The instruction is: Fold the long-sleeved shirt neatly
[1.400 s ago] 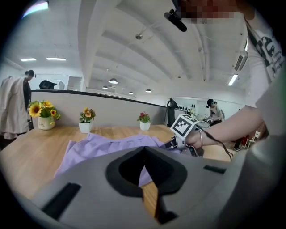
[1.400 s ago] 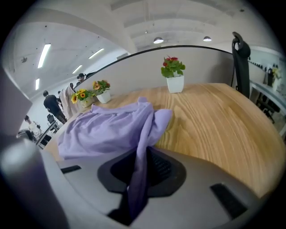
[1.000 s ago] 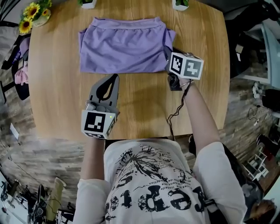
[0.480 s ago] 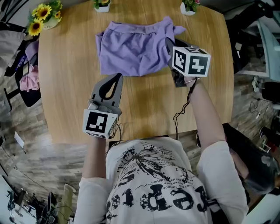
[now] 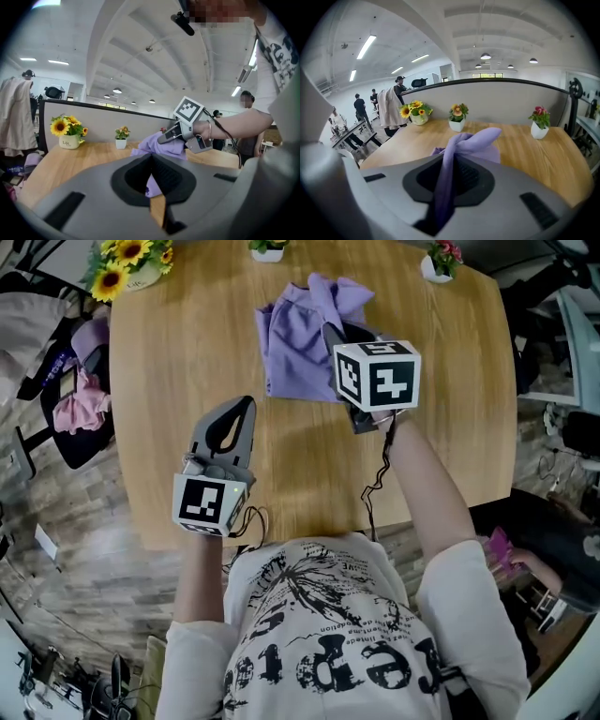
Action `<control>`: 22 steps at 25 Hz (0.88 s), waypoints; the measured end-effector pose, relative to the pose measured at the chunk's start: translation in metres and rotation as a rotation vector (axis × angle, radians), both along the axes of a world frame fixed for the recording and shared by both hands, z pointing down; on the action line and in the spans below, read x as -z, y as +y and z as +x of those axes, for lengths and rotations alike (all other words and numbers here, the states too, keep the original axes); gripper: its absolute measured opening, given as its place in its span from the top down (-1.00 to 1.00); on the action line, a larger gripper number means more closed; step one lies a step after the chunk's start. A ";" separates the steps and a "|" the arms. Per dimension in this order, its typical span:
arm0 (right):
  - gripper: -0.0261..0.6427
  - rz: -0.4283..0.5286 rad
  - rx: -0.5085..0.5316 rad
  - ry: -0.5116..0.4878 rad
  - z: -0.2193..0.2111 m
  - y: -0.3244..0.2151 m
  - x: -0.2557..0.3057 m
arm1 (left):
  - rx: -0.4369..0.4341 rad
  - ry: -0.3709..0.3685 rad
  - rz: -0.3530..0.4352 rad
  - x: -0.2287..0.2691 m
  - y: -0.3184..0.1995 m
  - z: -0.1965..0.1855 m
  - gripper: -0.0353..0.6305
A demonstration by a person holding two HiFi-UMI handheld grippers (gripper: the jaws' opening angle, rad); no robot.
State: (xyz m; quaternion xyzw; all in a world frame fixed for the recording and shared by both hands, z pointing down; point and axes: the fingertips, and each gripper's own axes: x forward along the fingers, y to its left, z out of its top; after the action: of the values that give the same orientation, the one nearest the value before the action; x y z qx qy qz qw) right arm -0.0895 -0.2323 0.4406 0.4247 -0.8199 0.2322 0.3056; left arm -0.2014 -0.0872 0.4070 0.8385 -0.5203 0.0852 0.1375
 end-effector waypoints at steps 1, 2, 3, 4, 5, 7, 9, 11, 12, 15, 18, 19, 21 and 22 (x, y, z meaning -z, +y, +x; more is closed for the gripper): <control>0.81 -0.016 0.004 0.003 -0.013 0.005 -0.008 | 0.001 -0.005 -0.006 -0.002 0.003 -0.009 0.88; 0.81 -0.032 0.006 0.007 -0.025 0.009 -0.016 | 0.001 -0.011 -0.011 -0.005 0.005 -0.018 0.88; 0.81 -0.044 0.005 0.017 -0.035 0.013 -0.025 | 0.002 -0.015 -0.017 -0.007 0.008 -0.026 0.88; 0.81 -0.052 0.004 0.031 -0.044 0.017 -0.034 | 0.003 -0.017 -0.022 -0.010 0.011 -0.033 0.88; 0.80 -0.060 0.002 0.049 -0.052 0.020 -0.042 | 0.005 -0.019 -0.028 -0.013 0.013 -0.040 0.88; 0.80 -0.071 -0.003 0.090 -0.063 0.026 -0.056 | 0.010 -0.022 -0.041 -0.019 0.019 -0.054 0.88; 0.78 -0.073 -0.001 0.133 -0.074 0.030 -0.068 | 0.014 -0.022 -0.055 -0.026 0.023 -0.068 0.88; 0.60 -0.075 0.032 0.159 -0.089 0.036 -0.078 | 0.017 -0.020 -0.063 -0.031 0.025 -0.080 0.88; 0.41 -0.081 0.056 0.162 -0.096 0.040 -0.082 | 0.016 -0.019 -0.067 -0.033 0.026 -0.085 0.88; 0.23 -0.092 0.085 0.161 -0.113 0.051 -0.087 | -0.004 -0.016 -0.071 -0.036 0.029 -0.091 0.88; 0.23 -0.101 0.083 0.130 -0.126 0.057 -0.085 | -0.016 -0.026 -0.065 -0.035 0.032 -0.095 0.88; 0.24 -0.105 0.082 0.118 -0.129 0.059 -0.083 | -0.017 -0.027 -0.065 -0.034 0.034 -0.096 0.88; 0.25 -0.099 0.074 0.103 -0.130 0.061 -0.078 | -0.020 -0.027 -0.064 -0.032 0.037 -0.099 0.88; 0.26 -0.091 0.067 0.097 -0.130 0.061 -0.075 | -0.021 -0.029 -0.063 -0.032 0.038 -0.100 0.88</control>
State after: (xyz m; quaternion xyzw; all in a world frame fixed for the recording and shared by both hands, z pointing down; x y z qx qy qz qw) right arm -0.2194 -0.1714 0.5152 0.3934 -0.8067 0.2380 0.3713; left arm -0.3016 -0.0488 0.4387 0.8380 -0.5103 0.1150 0.1555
